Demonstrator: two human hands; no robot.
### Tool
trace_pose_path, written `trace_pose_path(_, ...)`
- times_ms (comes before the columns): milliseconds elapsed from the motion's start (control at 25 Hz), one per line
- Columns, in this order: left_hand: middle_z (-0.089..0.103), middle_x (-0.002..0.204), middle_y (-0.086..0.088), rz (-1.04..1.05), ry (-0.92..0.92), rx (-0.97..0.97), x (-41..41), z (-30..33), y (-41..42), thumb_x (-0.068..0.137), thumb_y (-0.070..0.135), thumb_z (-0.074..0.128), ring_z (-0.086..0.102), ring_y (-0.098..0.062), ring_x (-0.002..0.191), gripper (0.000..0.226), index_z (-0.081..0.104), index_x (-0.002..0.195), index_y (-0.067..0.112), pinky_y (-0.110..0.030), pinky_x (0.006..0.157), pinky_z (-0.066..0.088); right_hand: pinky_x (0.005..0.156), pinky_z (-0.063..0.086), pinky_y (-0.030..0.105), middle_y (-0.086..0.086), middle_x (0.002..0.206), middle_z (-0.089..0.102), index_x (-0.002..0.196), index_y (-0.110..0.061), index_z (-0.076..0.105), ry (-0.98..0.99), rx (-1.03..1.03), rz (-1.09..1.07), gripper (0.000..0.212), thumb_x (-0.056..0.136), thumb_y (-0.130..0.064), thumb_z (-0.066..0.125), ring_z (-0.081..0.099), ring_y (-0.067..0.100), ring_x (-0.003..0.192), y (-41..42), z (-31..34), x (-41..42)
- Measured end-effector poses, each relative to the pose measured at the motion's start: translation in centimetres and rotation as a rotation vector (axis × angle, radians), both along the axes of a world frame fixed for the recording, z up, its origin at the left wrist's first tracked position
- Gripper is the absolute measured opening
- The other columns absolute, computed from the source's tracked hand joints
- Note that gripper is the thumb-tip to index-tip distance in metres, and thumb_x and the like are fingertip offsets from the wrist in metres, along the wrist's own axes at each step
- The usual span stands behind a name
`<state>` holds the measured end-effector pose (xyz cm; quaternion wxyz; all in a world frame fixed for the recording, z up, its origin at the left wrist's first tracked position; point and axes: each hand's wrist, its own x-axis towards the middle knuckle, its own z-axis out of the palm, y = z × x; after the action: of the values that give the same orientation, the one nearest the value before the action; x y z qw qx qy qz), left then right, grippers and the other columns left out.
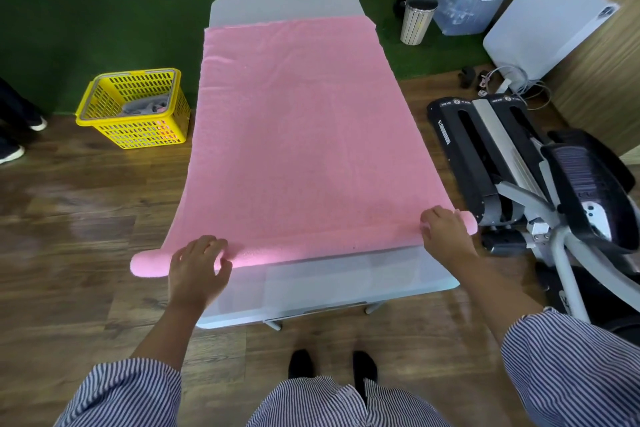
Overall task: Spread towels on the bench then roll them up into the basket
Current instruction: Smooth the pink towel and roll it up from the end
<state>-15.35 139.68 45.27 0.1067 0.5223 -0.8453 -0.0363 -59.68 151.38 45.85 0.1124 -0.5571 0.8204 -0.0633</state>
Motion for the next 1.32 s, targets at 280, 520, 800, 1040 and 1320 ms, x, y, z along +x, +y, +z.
trace_pose_path(280, 0.069, 0.104, -0.005, -0.026, -0.030, 0.088, 1.3, -1.0, -0.6, 0.067, 0.023, 0.072, 0.066, -0.026, 0.098, 0.040, 0.068, 0.106, 0.014, -0.062, 0.095, 0.038, 0.113, 0.023, 0.045, 0.005, 0.127, 0.055, 0.123, -0.009, 0.056, -0.250, 0.084, -0.051, 0.046, 0.080, 0.007, 0.053, 0.049, 0.025, 0.117, 1.3, -0.1, -0.4)
trace_pose_path(520, 0.073, 0.092, 0.006, 0.064, -0.054, 0.129, 0.8, -0.6, 0.1, 0.082, 0.031, 0.054, 0.068, -0.020, 0.086, 0.030, 0.068, 0.108, 0.026, -0.051, 0.099, 0.038, 0.113, 0.021, 0.040, 0.006, 0.117, 0.062, 0.116, -0.011, 0.057, -0.142, 0.167, 0.006, 0.034, 0.084, -0.002, 0.050, 0.054, 0.027, 0.107, 1.2, -0.1, -0.5)
trace_pose_path(800, 0.067, 0.110, -0.006, 0.050, -0.006, 0.026, 0.5, -0.3, -0.3, 0.077, 0.014, 0.060, 0.063, -0.028, 0.103, 0.030, 0.067, 0.107, 0.016, -0.058, 0.095, 0.042, 0.109, 0.027, 0.047, 0.008, 0.120, 0.055, 0.119, -0.009, 0.056, 0.059, 0.078, 0.047, 0.043, 0.080, 0.007, 0.049, 0.050, 0.031, 0.114, -0.1, 0.3, -0.7)
trace_pose_path(1040, 0.069, 0.112, -0.006, 0.098, -0.050, 0.149, -0.3, -0.9, -0.3, 0.070, 0.014, 0.077, 0.064, -0.026, 0.105, 0.046, 0.066, 0.115, 0.012, -0.059, 0.104, 0.034, 0.114, 0.024, 0.041, 0.007, 0.136, 0.049, 0.134, -0.008, 0.045, -0.069, 0.131, -0.004, 0.051, 0.085, -0.003, 0.056, 0.043, 0.026, 0.125, 0.9, -0.2, 0.3)
trace_pose_path(1320, 0.071, 0.098, 0.009, 0.148, -0.140, 0.224, -1.1, 1.1, -0.4, 0.089, 0.031, 0.046, 0.064, -0.016, 0.089, 0.027, 0.067, 0.105, 0.026, -0.038, 0.091, 0.035, 0.110, 0.027, 0.047, 0.007, 0.103, 0.064, 0.096, -0.011, 0.062, 0.038, 0.308, 0.032, 0.023, 0.091, -0.019, 0.041, 0.051, 0.024, 0.091, 0.3, 0.6, -0.3)
